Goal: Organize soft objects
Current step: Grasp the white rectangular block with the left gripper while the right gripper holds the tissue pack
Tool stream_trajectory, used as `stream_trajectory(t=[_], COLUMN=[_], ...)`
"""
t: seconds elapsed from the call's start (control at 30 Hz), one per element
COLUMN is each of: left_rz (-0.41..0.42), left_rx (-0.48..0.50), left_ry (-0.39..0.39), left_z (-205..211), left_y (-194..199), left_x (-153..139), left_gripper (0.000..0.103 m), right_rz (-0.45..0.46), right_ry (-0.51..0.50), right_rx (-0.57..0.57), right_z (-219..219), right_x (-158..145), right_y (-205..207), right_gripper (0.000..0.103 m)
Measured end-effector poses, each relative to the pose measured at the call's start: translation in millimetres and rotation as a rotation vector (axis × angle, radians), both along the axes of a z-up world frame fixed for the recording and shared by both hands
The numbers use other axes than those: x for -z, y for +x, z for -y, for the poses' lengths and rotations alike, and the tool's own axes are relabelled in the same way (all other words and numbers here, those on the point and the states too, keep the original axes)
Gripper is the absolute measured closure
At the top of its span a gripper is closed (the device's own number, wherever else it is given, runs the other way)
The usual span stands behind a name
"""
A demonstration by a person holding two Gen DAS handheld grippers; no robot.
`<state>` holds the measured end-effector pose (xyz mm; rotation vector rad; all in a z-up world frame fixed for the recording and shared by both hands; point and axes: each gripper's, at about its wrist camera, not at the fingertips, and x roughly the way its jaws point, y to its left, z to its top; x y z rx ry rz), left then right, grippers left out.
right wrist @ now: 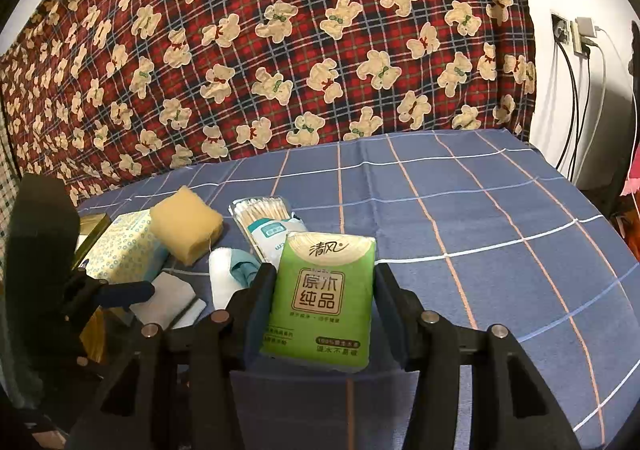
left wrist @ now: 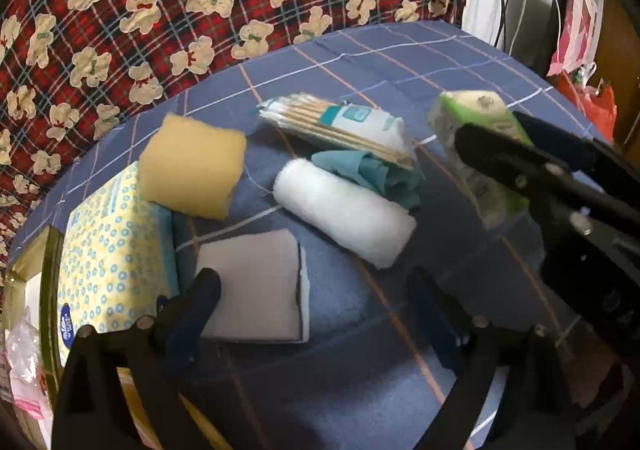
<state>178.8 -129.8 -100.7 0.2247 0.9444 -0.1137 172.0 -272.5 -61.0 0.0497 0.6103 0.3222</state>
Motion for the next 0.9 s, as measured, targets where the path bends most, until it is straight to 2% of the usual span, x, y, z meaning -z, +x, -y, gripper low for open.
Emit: stream_trajectory(t=[0.07,0.1,0.13,0.2,0.27,0.3,0.33,0.37,0.5,0.57,0.67,0.9], left_rz=[-0.001,0.000,0.006,0.022,0.036,0.050,0.064,0.079,0.094,0.103,0.135,0.228], left_rx=[0.001,-0.004,-0.012,-0.016,-0.022,-0.031,-0.040,-0.047,-0.053,-0.034,-0.008,0.011], left_ry=[-0.010,-0.004,0.018,0.070,0.096,0.109,0.119,0.114,0.011,-0.019,-0.071,-0.159], left_z=[-0.6,-0.7,0.2,3.3,3.1,1.8,-0.4,-3.6,-17.3,-15.4,-8.8,-5.0], left_y=[-1.2,-1.2,-2.3,-4.4,-5.9,-7.3,-8.2,-9.1,-12.7,-16.4,-25.9,-40.7], left_x=[0.5,0.7,1.2,2.3,2.7,1.5,-0.4,-3.8,-12.5,-14.2,-21.2,-35.3], left_gripper=[0.014,0.020,0.028,0.035,0.048,0.063,0.070,0.072,0.078,0.078,0.083,0.084], right_rz=[-0.002,-0.002,-0.002,-0.003,-0.003,-0.002,0.000,0.003,0.015,0.012,0.013,0.045], right_ry=[0.001,0.002,0.004,0.007,0.013,0.015,0.015,0.014,0.010,0.011,0.010,0.015], right_rx=[-0.001,-0.002,-0.001,0.001,0.004,0.007,0.008,0.010,0.013,0.013,0.013,0.020], right_z=[0.5,0.7,0.9,1.0,2.1,2.4,2.5,2.5,3.0,2.7,2.8,4.6], right_x=[0.4,0.4,0.3,0.4,0.3,0.2,-0.2,-0.6,-1.2,-0.7,-1.0,-2.9], right_y=[0.2,0.2,0.0,0.4,0.2,-0.1,-0.3,-0.6,-1.7,-1.9,-2.6,-5.7], right_gripper=[0.050,0.050,0.050,0.050,0.050,0.050,0.050,0.050,0.050,0.050,0.050,0.050])
